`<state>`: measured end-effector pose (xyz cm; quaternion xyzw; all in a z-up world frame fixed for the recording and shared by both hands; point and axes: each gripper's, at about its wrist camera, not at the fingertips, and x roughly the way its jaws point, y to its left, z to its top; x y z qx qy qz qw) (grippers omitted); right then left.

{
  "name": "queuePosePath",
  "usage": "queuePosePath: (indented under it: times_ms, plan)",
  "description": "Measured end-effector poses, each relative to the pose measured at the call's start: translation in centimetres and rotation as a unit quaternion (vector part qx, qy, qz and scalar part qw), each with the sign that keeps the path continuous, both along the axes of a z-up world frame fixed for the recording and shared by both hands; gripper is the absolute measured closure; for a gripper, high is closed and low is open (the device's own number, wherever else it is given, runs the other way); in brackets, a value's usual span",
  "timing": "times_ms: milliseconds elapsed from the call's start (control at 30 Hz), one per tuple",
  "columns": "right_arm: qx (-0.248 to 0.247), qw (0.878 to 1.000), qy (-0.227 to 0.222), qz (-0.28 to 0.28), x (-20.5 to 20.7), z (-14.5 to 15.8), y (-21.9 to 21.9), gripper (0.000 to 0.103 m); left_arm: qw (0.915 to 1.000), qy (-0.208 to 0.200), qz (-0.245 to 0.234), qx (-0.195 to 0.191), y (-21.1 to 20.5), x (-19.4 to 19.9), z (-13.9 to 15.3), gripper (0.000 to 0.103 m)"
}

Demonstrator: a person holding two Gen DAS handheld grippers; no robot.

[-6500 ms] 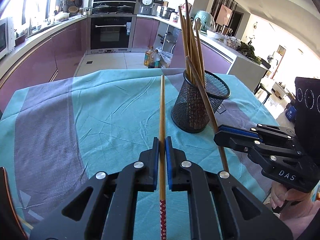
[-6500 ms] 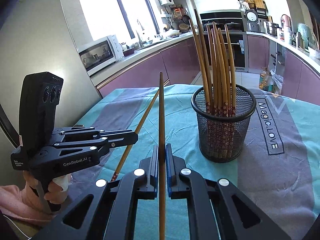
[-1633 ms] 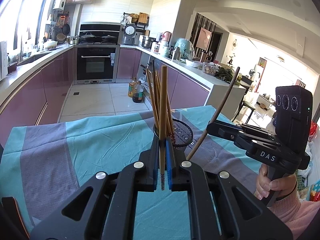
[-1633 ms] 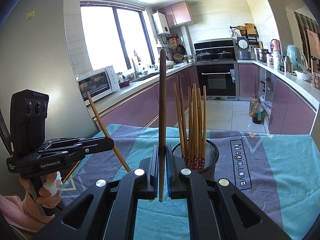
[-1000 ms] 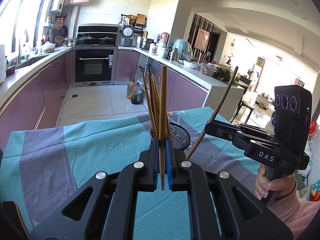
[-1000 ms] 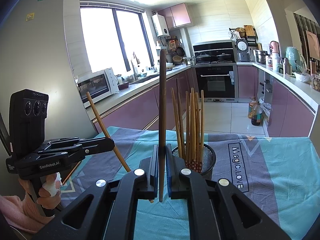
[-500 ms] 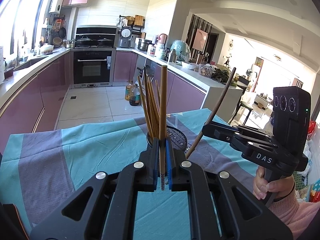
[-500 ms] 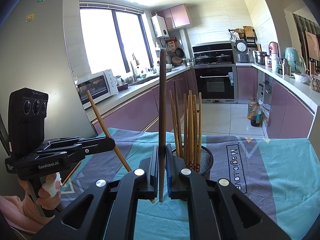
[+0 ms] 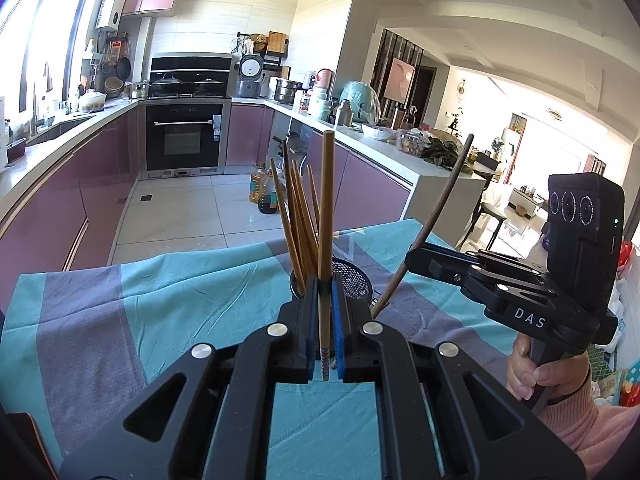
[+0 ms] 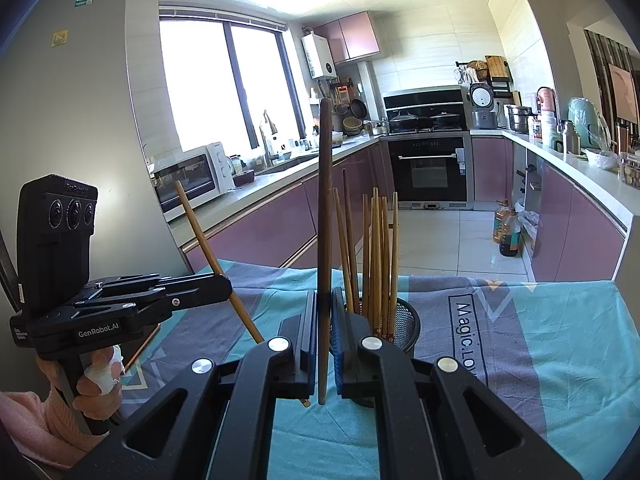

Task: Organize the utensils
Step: 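Bring both held chopsticks above the mesh cup opening with both grippers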

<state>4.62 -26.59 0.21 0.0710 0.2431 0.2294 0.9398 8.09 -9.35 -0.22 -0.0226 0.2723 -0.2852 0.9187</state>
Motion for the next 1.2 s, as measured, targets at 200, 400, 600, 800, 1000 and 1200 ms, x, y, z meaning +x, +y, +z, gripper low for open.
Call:
queuePosePath:
  times_ms: [200, 400, 600, 800, 1000, 1200]
  plan:
    - [-0.001, 1.000, -0.002, -0.001, 0.03, 0.08, -0.08, 0.097, 1.0000, -0.004, -0.002, 0.000, -0.14, 0.28, 0.15, 0.096]
    - [0.001, 1.000, -0.002, 0.000, 0.17, 0.16, -0.22, 0.097, 1.0000, -0.005, -0.004, 0.000, -0.08, 0.39, 0.30, 0.096]
    - [0.002, 1.000, -0.003, -0.001, 0.10, 0.11, -0.32, 0.097, 1.0000, -0.006, -0.007, -0.001, -0.01, 0.38, 0.44, 0.096]
    - [0.003, 1.000, -0.002, -0.001, 0.17, 0.15, -0.37, 0.097, 0.9999, -0.010, -0.009, 0.001, -0.10, 0.45, 0.59, 0.096]
    - [0.003, 1.000, -0.003, -0.001, 0.21, 0.19, -0.41, 0.097, 0.9999, -0.012, -0.010, 0.001, -0.17, 0.37, 0.58, 0.096]
    - [0.002, 1.000, -0.008, -0.001, 0.42, 0.75, -0.39, 0.097, 0.9998, -0.015, -0.013, 0.001, -0.23, 0.31, 0.81, 0.096]
